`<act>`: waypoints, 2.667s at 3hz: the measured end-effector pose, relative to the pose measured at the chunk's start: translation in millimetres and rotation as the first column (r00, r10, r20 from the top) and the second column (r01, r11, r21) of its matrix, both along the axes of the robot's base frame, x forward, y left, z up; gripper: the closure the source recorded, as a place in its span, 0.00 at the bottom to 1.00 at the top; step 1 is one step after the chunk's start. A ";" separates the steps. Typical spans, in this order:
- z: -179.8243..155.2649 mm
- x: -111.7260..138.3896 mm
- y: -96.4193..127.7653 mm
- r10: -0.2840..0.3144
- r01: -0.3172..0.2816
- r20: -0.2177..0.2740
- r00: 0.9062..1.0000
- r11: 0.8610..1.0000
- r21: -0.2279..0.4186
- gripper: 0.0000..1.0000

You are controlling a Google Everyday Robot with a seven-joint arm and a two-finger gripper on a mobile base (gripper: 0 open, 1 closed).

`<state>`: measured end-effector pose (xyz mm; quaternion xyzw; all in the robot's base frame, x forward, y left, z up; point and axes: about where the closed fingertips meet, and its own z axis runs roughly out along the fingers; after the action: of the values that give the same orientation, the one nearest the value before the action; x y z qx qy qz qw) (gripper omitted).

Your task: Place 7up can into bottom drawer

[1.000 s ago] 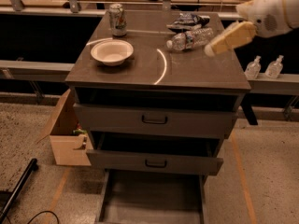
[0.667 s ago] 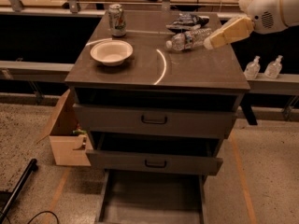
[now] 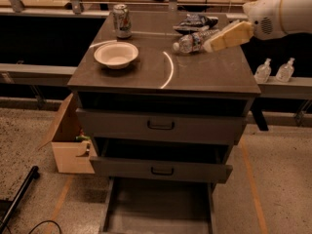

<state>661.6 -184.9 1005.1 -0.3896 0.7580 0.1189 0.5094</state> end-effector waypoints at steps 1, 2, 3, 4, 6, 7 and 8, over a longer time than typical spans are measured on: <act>-38.8 39.9 59.3 -0.026 0.032 -0.041 0.999 0.988 0.150 0.00; -54.8 89.7 115.2 -0.036 0.036 -0.004 0.999 0.960 0.276 0.00; -49.4 150.5 155.4 -0.076 0.031 0.116 0.990 0.937 0.349 0.00; -34.9 206.2 183.6 -0.124 0.033 0.222 0.967 0.927 0.373 0.00; -29.7 264.7 224.9 -0.131 0.034 0.270 0.954 0.941 0.338 0.00; -29.3 261.9 225.5 -0.145 0.051 0.263 0.954 0.941 0.335 0.00; -39.2 267.5 228.3 -0.169 0.079 0.240 0.956 0.935 0.345 0.00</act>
Offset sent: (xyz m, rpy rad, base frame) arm 0.1792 0.1619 -0.0493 0.4816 -0.1824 -0.1328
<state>929.1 43.4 965.9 -0.2616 0.6750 0.1588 0.6713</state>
